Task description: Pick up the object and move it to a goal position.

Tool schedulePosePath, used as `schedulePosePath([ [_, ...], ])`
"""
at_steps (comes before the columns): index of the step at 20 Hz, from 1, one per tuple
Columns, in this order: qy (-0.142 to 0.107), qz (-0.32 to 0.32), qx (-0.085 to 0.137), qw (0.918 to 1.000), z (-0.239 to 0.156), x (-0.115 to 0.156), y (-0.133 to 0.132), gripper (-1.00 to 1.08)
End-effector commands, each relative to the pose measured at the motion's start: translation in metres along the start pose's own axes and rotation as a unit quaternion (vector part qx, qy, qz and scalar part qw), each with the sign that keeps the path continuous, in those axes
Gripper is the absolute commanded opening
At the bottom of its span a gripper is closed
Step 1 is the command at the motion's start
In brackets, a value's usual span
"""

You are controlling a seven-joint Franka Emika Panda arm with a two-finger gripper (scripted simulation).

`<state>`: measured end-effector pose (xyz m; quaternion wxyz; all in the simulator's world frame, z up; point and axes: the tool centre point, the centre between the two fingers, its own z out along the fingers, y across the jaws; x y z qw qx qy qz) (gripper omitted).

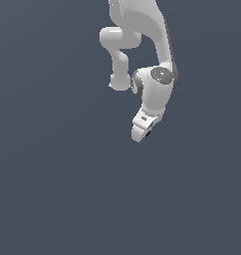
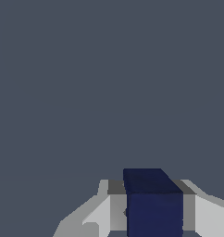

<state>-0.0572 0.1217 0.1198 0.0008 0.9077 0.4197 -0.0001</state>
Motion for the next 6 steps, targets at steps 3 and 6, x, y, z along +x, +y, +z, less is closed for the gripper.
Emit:
schedulePosePath([
  [3, 0.0, 0.0, 0.0, 1.0, -0.0083, -0.0011, -0.0096, -1.0],
  [6, 0.0, 0.0, 0.001, 1.0, -0.01, -0.0006, -0.011, -1.0],
])
